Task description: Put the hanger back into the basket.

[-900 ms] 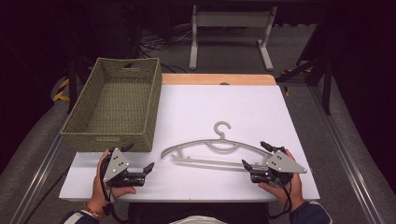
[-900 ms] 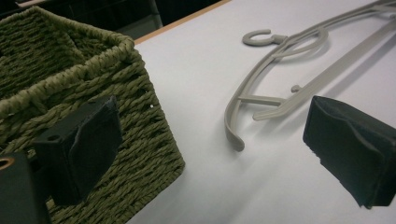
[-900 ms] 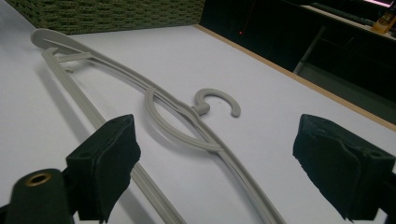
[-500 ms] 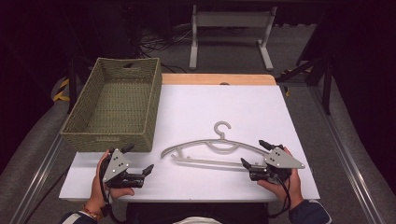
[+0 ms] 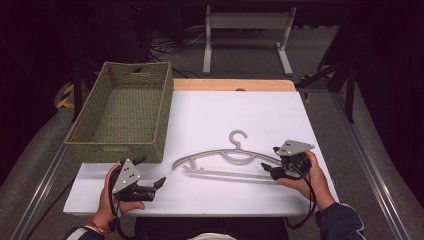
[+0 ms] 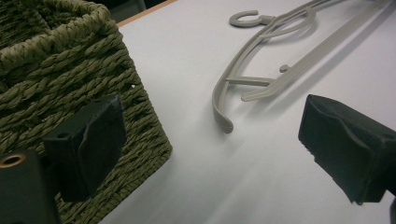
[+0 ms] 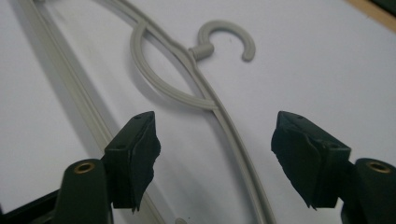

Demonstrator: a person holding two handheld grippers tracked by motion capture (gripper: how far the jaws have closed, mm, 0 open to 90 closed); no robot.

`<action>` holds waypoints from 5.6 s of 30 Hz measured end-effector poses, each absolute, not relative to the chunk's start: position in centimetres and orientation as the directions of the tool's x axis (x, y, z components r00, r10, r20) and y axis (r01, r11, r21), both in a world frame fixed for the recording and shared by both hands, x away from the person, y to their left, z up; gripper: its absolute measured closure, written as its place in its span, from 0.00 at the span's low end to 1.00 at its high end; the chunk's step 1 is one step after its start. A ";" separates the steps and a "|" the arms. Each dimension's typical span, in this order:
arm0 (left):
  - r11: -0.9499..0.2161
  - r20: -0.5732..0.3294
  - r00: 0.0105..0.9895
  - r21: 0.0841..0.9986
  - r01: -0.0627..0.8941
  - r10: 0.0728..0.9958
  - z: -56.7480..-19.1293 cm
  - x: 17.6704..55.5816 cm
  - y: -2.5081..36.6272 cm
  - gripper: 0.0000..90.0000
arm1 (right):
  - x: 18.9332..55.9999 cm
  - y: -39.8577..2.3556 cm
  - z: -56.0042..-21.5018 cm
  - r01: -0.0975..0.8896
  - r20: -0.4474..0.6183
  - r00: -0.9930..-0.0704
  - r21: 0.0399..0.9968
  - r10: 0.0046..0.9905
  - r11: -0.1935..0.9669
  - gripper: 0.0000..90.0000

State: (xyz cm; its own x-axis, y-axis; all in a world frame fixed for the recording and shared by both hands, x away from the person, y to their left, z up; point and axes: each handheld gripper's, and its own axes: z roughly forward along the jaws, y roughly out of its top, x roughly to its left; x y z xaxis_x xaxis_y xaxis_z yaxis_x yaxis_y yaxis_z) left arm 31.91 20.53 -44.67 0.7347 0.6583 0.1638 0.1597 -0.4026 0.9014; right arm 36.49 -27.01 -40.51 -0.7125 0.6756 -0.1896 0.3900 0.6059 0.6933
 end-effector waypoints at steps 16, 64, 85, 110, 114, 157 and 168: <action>-0.417 0.156 0.752 0.893 0.170 0.641 -44.8 32.0 20.5 0.10 | 43.3 -24.9 -42.5 0.527 -0.099 -0.775 0.444 0.624 0.725 0.64; -0.672 0.309 0.802 0.726 0.149 0.512 -42.5 34.6 12.0 0.24 | 37.9 -21.3 -39.7 0.119 -0.262 -0.923 0.501 0.281 0.857 0.92; -0.834 0.387 0.843 0.538 0.121 0.372 -42.5 36.4 8.3 0.87 | 37.5 -18.3 -38.7 0.066 -0.328 -0.915 0.457 0.237 0.887 0.92; -0.696 0.330 0.801 0.703 0.145 0.500 -40.8 36.3 11.4 0.91 | 35.8 -25.3 -34.6 0.124 -0.341 -0.607 0.852 0.718 0.509 0.26; -0.677 0.319 0.795 0.720 0.151 0.516 -40.4 36.3 11.8 0.91 | 35.2 -27.6 -35.5 0.135 -0.285 -0.548 0.898 0.787 0.419 0.18; -0.377 0.178 0.685 0.914 0.151 0.707 -34.2 36.3 17.6 0.91 | 33.9 -27.6 -43.2 0.210 -0.286 -0.572 0.855 0.769 0.474 0.16; -0.346 0.163 0.649 0.924 0.164 0.743 -32.9 36.4 19.0 0.91 | 33.8 -27.3 -43.4 0.206 -0.290 -0.575 0.854 0.765 0.478 0.17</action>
State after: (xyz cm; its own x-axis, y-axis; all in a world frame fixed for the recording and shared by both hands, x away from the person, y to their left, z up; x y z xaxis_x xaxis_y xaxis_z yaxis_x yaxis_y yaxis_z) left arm 36.44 19.02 -32.95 0.6486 0.7434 0.1634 0.1641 -0.3462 0.9237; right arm 33.84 -27.28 -43.38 -0.5747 0.7652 -0.2903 0.2058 0.4784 0.8537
